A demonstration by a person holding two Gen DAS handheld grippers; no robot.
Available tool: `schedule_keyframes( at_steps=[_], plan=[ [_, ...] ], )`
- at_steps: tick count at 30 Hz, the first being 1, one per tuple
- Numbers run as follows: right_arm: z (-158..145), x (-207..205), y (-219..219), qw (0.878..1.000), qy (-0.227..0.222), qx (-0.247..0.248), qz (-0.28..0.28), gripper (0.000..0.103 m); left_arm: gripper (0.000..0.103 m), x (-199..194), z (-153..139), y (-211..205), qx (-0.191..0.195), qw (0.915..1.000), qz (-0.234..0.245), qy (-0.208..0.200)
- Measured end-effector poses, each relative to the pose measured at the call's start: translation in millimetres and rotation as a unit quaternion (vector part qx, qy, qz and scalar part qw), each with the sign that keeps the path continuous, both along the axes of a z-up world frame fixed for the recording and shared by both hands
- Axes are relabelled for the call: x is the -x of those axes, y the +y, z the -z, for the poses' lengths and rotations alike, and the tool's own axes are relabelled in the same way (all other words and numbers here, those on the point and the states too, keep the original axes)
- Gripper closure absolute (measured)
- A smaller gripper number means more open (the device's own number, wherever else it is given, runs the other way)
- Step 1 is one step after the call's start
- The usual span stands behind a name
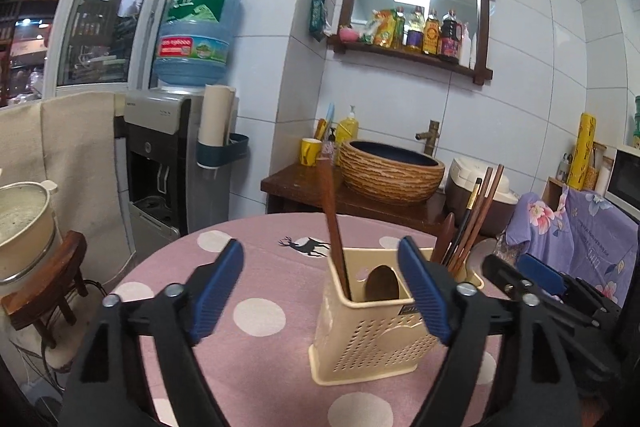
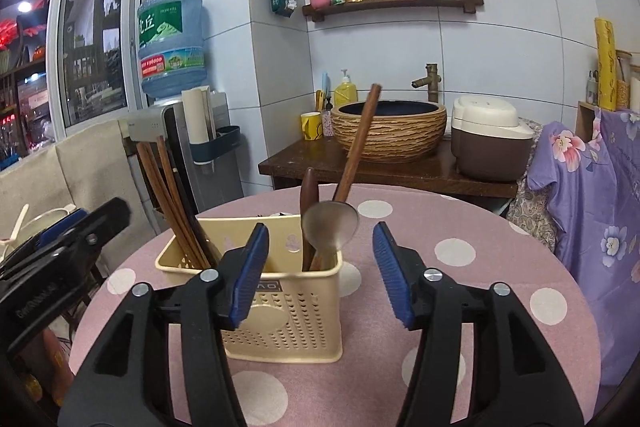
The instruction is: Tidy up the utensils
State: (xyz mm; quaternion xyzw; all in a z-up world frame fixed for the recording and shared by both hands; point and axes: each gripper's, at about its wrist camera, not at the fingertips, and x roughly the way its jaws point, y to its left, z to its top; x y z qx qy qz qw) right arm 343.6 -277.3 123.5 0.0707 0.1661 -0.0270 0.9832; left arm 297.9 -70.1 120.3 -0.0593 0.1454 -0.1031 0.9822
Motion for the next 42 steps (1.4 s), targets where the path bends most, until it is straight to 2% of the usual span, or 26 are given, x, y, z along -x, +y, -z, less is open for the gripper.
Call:
schedule_keyframes(
  at_steps=[2, 3, 7, 12, 20, 26, 31, 35, 39, 42],
  plan=[
    [-1.6, 12.8, -1.5, 1.000, -0.003, 0.002, 0.007, 0.030, 0.008, 15.4, 0.4, 9.3, 0.001, 0.9999, -0.006, -0.010],
    [-1.2, 22.6, -1.1, 1.000, -0.005, 0.006, 0.010, 0.029, 0.006, 21.4, 0.9, 12.3, 0.000, 0.9999, -0.007, -0.014],
    [0.5, 56.0, 1.1, 1.000, -0.011, 0.023, 0.009, 0.014, 0.006, 49.7, 7.5, 26.3, -0.009, 0.9997, -0.009, -0.021],
    [12.0, 102.8, 7.7, 0.999, -0.018, 0.025, 0.011, 0.006, 0.006, 85.0, 20.0, 45.3, 0.006, 0.9998, -0.016, -0.012],
    [54.4, 170.8, 31.0, 1.000, 0.001, 0.016, 0.012, 0.006, 0.005, 153.1, 46.6, 55.1, 0.005, 0.9996, -0.028, -0.009],
    [72.6, 227.5, 45.1, 0.998, -0.030, 0.000, 0.050, 0.006, 0.005, 198.7, 61.2, 69.3, 0.036, 0.9988, -0.033, 0.006],
    [89.9, 282.7, 67.6, 0.996, -0.054, 0.030, 0.069, 0.006, 0.005, 243.1, 75.4, 75.8, 0.023, 0.9985, -0.050, -0.009],
    [101.6, 315.1, 81.3, 0.996, -0.046, 0.049, 0.066, 0.006, 0.006, 271.3, 92.5, 78.3, 0.015, 0.9984, -0.054, -0.001],
    [111.1, 346.1, 87.7, 0.995, -0.041, 0.055, 0.071, 0.006, 0.005, 292.6, 104.3, 82.4, 0.007, 0.9983, -0.058, 0.000],
    [117.9, 363.6, 86.7, 0.995, -0.034, 0.040, 0.079, 0.006, 0.005, 305.7, 104.9, 88.7, 0.017, 0.9974, -0.068, -0.015]
  ],
)
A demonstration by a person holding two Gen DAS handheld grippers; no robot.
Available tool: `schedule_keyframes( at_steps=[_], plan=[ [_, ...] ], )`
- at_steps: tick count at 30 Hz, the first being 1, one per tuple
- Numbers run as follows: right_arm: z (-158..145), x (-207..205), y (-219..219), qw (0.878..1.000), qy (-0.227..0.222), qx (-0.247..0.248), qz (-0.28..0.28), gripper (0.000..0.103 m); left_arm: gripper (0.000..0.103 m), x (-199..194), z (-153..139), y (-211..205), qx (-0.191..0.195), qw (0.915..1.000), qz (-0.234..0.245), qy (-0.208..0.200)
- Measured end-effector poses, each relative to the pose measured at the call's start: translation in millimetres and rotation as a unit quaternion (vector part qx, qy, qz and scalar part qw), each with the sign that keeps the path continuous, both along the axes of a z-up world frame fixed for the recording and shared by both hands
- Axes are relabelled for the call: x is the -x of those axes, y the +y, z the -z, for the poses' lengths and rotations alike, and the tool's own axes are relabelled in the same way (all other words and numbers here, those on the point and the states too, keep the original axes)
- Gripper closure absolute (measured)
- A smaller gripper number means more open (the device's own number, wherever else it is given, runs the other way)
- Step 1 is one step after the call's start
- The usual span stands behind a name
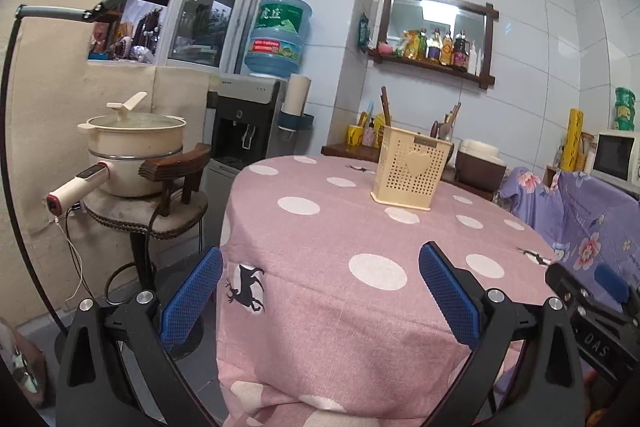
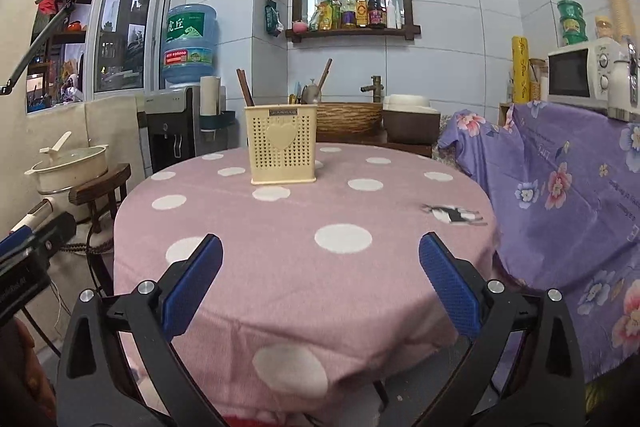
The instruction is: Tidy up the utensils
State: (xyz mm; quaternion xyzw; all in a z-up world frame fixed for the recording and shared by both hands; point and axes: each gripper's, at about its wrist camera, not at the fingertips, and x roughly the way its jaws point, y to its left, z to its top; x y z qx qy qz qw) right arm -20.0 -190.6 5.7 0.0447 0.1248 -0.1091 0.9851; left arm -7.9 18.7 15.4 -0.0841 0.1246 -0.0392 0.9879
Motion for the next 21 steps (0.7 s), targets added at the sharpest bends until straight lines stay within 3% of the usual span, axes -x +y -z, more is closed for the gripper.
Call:
schedule_keyframes(
  at_steps=[6, 21],
  plan=[
    [3.6, 19.3, 2.4, 1.000, -0.013, 0.008, 0.002, 0.006, 0.005, 7.8, 3.9, 4.6, 0.010, 0.9999, -0.010, 0.001],
    [6.0, 19.7, 4.6, 1.000, -0.007, 0.008, -0.015, 0.006, 0.005, 16.0, 5.9, 2.5, 0.006, 0.9999, -0.008, 0.003]
  ],
)
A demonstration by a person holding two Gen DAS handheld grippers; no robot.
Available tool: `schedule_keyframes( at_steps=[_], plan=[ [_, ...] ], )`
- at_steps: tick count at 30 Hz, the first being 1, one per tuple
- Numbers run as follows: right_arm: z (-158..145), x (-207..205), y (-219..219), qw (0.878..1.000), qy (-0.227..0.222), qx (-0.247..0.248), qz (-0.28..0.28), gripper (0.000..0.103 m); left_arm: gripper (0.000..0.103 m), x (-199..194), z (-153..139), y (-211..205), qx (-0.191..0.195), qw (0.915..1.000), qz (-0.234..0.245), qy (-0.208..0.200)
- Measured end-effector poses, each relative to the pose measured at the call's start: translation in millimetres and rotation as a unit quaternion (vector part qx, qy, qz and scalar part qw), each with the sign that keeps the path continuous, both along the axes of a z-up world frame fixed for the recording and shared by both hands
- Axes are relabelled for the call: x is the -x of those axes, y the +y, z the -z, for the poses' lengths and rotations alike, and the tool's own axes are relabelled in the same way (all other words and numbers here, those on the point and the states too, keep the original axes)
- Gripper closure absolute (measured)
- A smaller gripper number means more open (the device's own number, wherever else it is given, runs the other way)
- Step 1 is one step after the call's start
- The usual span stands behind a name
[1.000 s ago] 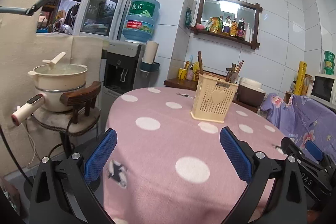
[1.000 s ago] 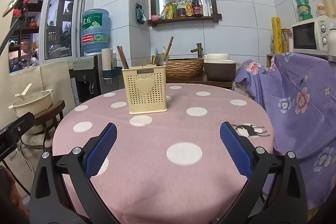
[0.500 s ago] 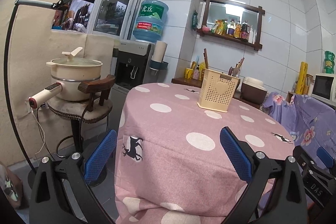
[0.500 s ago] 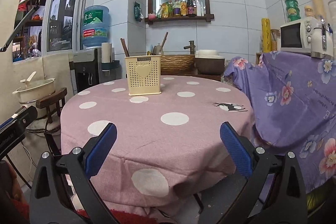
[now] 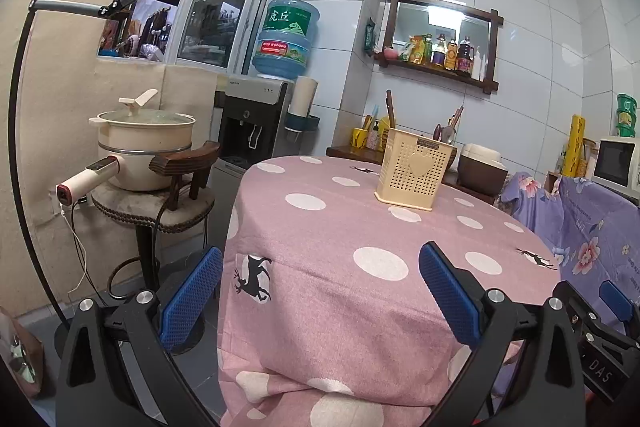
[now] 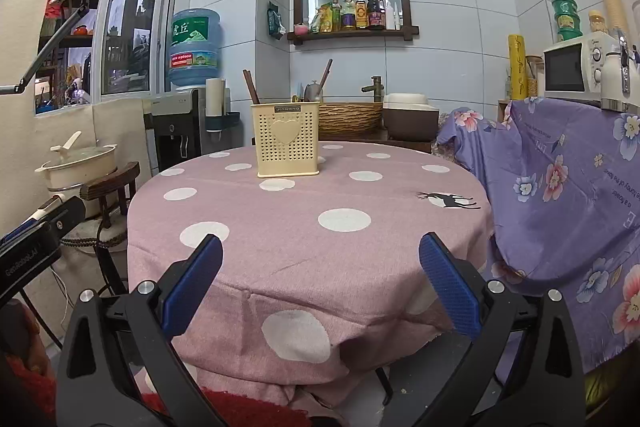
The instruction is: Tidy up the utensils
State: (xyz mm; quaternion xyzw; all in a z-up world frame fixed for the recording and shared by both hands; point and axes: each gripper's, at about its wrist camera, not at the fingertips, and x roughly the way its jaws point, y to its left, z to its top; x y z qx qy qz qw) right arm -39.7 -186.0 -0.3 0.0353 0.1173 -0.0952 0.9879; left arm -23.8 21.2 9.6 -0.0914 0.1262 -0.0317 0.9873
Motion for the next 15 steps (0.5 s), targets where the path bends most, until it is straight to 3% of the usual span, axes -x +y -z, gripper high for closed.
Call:
schedule_keyframes(
  at_steps=[15],
  plan=[
    [0.2, 3.3, 2.4, 1.000, -0.003, 0.004, -0.001, 0.006, 0.005, 0.8, -0.9, 0.8, -0.002, 1.0000, 0.002, 0.002]
  ],
)
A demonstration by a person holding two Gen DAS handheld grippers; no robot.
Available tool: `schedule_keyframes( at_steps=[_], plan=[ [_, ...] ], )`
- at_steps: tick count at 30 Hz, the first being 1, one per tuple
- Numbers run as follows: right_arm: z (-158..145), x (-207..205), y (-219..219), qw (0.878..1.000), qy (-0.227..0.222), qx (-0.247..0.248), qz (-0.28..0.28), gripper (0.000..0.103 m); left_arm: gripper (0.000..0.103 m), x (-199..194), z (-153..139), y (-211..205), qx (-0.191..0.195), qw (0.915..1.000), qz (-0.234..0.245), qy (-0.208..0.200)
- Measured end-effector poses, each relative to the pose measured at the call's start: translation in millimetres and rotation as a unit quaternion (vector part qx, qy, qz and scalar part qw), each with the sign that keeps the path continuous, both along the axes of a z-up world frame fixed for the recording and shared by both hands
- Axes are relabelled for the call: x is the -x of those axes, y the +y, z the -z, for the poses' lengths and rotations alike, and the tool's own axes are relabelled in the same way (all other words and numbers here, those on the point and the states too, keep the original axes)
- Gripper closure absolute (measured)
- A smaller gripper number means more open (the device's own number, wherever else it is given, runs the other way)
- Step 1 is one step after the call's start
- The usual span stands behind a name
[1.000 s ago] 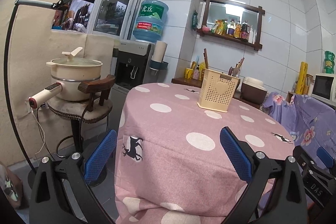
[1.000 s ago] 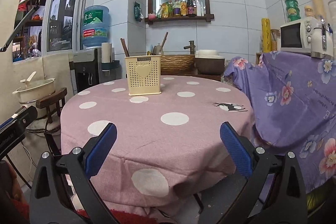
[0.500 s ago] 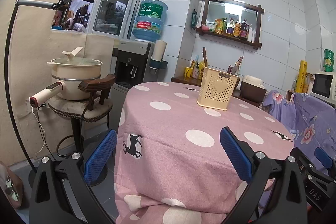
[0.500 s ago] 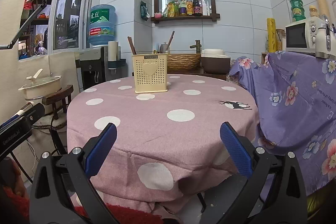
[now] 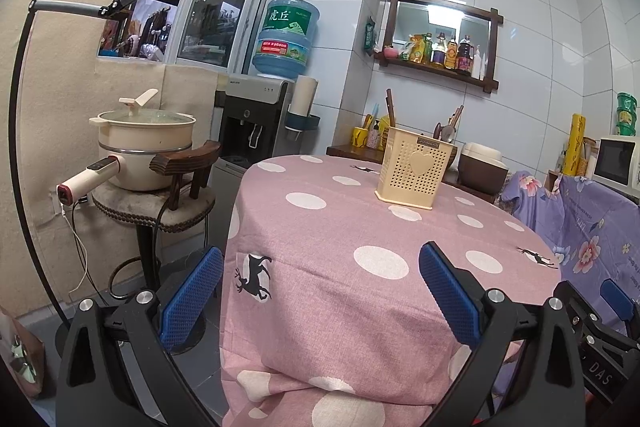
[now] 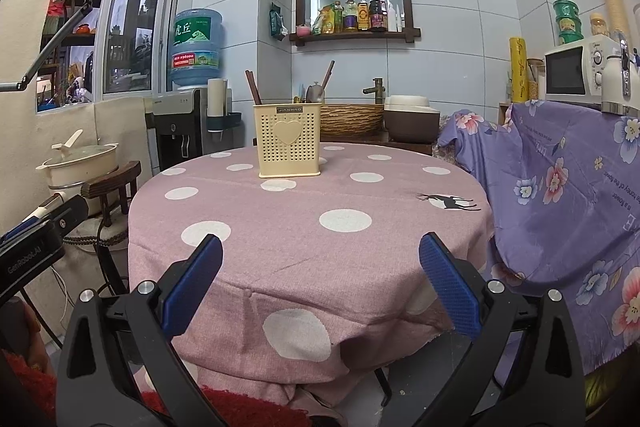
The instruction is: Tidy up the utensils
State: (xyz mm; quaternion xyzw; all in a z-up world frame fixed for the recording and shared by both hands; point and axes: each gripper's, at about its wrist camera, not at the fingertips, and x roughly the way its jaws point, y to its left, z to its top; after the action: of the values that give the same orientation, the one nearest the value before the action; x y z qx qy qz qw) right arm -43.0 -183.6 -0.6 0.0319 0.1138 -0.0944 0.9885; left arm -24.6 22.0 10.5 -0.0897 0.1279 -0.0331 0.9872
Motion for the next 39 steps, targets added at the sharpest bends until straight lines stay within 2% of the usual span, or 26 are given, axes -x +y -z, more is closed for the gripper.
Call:
schedule_keyframes(
  at_steps=[21, 39],
  plan=[
    [-0.1, -0.1, 1.3, 1.000, -0.001, 0.001, -0.001, 0.006, 0.005, -0.3, 2.1, 2.4, -0.008, 0.9999, -0.006, 0.007],
    [-0.8, 0.2, 1.2, 1.000, 0.000, 0.001, -0.001, 0.006, 0.005, -1.0, 1.6, 1.3, -0.013, 0.9999, 0.009, 0.006]
  ],
)
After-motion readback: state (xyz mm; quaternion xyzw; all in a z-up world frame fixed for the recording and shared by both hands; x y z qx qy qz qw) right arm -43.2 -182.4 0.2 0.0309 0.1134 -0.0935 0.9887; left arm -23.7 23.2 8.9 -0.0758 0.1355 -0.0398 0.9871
